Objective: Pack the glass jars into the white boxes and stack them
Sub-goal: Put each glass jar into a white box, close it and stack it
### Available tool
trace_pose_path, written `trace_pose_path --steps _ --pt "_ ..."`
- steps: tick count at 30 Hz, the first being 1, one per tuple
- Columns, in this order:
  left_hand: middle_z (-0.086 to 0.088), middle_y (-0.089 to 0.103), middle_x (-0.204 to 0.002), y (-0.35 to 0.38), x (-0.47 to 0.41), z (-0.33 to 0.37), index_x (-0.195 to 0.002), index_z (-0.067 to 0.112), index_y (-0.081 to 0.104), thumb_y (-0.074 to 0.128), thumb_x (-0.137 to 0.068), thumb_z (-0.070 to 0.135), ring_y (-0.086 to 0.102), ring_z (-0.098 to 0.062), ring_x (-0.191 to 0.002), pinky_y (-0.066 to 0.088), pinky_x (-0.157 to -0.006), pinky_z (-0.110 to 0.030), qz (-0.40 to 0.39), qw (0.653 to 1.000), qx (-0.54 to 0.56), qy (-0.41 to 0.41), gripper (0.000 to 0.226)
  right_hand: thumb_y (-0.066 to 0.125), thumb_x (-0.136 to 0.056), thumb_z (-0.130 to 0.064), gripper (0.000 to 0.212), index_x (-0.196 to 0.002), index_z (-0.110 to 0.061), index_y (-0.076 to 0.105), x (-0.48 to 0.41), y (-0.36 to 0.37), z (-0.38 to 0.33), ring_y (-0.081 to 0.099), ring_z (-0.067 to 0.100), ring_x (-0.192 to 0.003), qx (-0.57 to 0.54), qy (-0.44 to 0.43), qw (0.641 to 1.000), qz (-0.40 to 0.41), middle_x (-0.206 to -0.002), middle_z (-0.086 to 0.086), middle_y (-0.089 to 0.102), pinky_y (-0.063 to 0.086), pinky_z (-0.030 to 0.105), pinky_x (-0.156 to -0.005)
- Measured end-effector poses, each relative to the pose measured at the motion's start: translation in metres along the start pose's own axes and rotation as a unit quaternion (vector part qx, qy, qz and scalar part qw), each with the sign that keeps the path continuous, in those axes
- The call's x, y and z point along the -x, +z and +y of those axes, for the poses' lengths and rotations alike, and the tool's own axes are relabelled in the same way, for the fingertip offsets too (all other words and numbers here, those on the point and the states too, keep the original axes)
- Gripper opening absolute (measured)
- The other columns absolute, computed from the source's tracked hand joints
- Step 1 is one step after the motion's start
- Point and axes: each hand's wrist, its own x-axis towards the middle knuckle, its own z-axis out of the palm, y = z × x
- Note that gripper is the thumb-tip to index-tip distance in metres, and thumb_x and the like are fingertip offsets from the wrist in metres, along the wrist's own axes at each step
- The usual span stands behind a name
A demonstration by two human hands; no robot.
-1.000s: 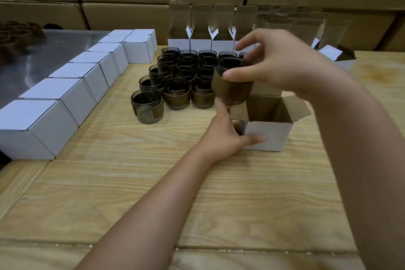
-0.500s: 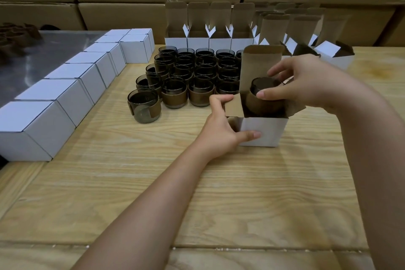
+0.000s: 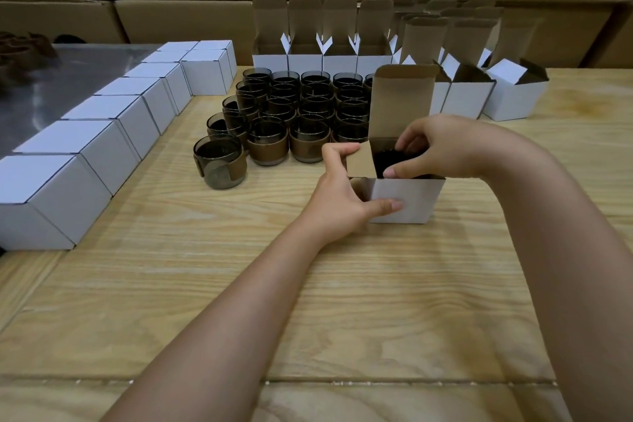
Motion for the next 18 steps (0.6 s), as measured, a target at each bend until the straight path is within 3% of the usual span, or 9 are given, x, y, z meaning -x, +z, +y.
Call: trace_pose_path --steps 2,3,6,7,8,10,12,15,18 --pt "0.012 0.045 -0.12 0.0 0.0 0.0 -0.119 0.035 0.021 0.088 -0.065 0.027 0.054 -0.016 -0.115 0.05 -0.097 -0.042 0.002 1.0 0.006 0.002 0.086 0.073 -0.073 -0.054 0.043 -0.103 -0.026 0.062 0.001 0.004 0.005 0.055 0.009 -0.088 -0.069 -0.016 0.996 0.048 -0.098 -0.01 0.06 0.042 0.022 -0.061" --pt "0.012 0.046 -0.12 0.0 0.0 0.0 -0.119 0.035 0.021 0.088 -0.066 0.026 0.054 -0.016 -0.115 0.049 -0.098 -0.043 0.003 1.0 0.009 0.004 0.086 0.071 -0.077 -0.052 0.034 -0.097 -0.026 0.064 0.002 0.008 0.009 0.055 0.005 -0.082 -0.132 -0.023 0.984 0.113 -0.093 -0.012 0.06 0.041 0.021 -0.059" --pt "0.005 0.051 -0.123 0.001 0.0 -0.001 -0.123 0.039 0.018 0.088 -0.066 0.022 0.055 -0.016 -0.116 0.049 -0.098 -0.045 0.01 1.0 0.016 0.011 0.092 0.058 -0.09 -0.04 0.013 -0.092 -0.028 0.062 0.004 0.029 0.025 0.052 -0.003 -0.077 -0.268 -0.004 0.884 0.383 -0.091 -0.017 0.06 0.042 0.019 -0.065" --pt "0.001 0.053 -0.128 0.002 0.0 -0.001 -0.125 0.043 0.014 0.087 -0.066 0.021 0.055 -0.016 -0.119 0.048 -0.099 -0.046 0.012 1.0 0.021 0.014 0.097 0.054 -0.093 -0.036 0.011 -0.094 -0.027 0.061 0.005 0.038 0.03 0.053 -0.002 -0.078 -0.328 0.009 0.842 0.429 -0.091 -0.017 0.061 0.044 0.02 -0.07" --pt "-0.003 0.052 -0.133 0.002 0.001 -0.001 -0.127 0.049 0.008 0.087 -0.067 0.02 0.053 -0.016 -0.122 0.047 -0.101 -0.046 0.013 0.999 0.028 0.018 0.103 0.05 -0.095 -0.032 0.012 -0.096 -0.026 0.061 0.005 0.046 0.032 0.055 -0.001 -0.079 -0.412 0.025 0.8 0.436 -0.091 -0.016 0.061 0.045 0.021 -0.073" --pt "-0.003 0.05 -0.138 0.003 0.001 -0.001 -0.127 0.054 0.002 0.086 -0.068 0.017 0.05 -0.012 -0.127 0.046 -0.103 -0.047 0.01 0.999 0.037 0.025 0.109 0.044 -0.099 -0.022 0.018 -0.099 -0.024 0.062 0.004 0.057 0.032 0.061 0.007 -0.086 -0.589 0.054 0.714 0.373 -0.094 -0.011 0.065 0.048 0.023 -0.071" --pt "-0.002 0.052 -0.135 0.003 0.002 -0.002 -0.128 0.047 0.006 0.084 -0.07 0.014 0.051 -0.012 -0.125 0.046 -0.103 -0.046 0.011 0.998 0.046 0.033 0.103 0.041 -0.1 -0.013 0.024 -0.101 -0.024 0.062 0.003 0.062 0.032 0.065 0.012 -0.095 -0.681 0.051 0.654 0.326 -0.1 -0.006 0.069 0.052 0.022 -0.07" --pt "-0.002 0.049 -0.139 0.003 0.001 -0.002 -0.129 0.041 0.018 0.083 -0.072 0.013 0.05 -0.013 -0.126 0.048 -0.1 -0.041 -0.002 0.998 0.05 0.045 0.092 0.046 -0.098 -0.007 0.024 -0.11 -0.023 0.059 0.001 0.066 0.03 0.066 0.007 -0.095 -0.713 -0.001 0.632 0.304 -0.107 -0.006 0.069 0.052 0.02 -0.07" --pt "0.002 0.047 -0.137 0.004 0.001 0.0 -0.126 0.041 0.037 0.082 -0.073 0.015 0.051 -0.014 -0.122 0.054 -0.083 -0.027 -0.014 0.997 0.036 0.062 0.075 0.052 -0.095 -0.005 0.037 -0.128 -0.022 0.049 -0.002 0.073 0.026 0.061 0.005 -0.103 -0.659 -0.038 0.703 0.266 -0.12 -0.005 0.061 0.05 0.022 -0.082"
